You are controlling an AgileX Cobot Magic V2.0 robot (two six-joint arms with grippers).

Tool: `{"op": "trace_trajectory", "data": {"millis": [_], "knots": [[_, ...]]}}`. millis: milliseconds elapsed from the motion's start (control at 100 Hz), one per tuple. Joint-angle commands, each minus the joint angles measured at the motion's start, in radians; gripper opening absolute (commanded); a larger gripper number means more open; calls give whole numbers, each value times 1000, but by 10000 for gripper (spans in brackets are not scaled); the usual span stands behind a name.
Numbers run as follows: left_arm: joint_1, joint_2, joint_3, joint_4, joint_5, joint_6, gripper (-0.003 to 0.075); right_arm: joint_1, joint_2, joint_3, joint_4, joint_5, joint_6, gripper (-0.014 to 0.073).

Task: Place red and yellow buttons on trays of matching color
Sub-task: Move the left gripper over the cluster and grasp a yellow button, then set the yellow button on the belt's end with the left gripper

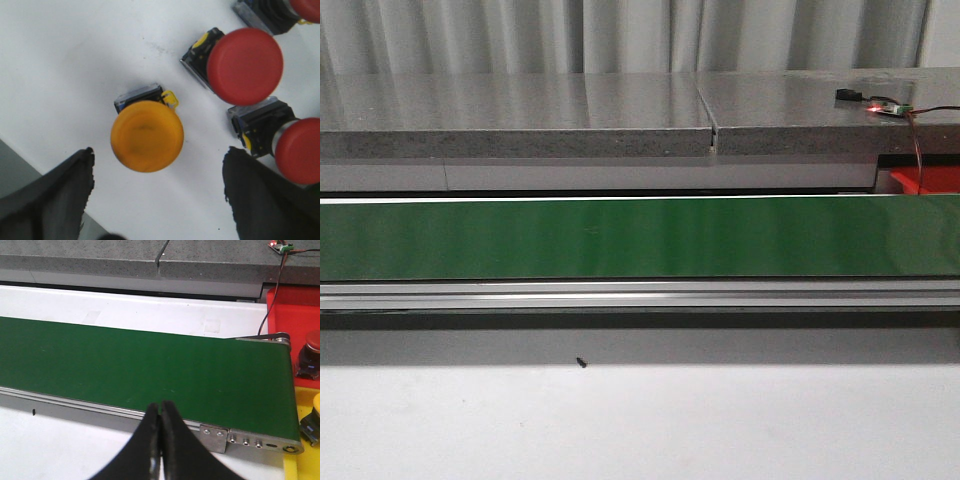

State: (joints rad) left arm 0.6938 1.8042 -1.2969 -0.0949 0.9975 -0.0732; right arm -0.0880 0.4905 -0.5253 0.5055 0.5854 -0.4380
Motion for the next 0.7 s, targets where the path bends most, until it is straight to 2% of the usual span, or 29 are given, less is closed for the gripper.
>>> {"op": "trace_trajectory", "data": {"millis": [0,160,490,690], "knots": [[2,-5,-45,-24,-19,4,490,0,1,-26,29,-55,-6,-67],[2,24,-59,-22,-28,4,445,0,1,-26,29,-55,-6,-67],[2,29,-61,-22,-61,12,209,0,1,-26,29,-55,-6,-67],[2,22,-61,-22,-48,32,186,0,1,-26,29,-55,-6,-67]]}}
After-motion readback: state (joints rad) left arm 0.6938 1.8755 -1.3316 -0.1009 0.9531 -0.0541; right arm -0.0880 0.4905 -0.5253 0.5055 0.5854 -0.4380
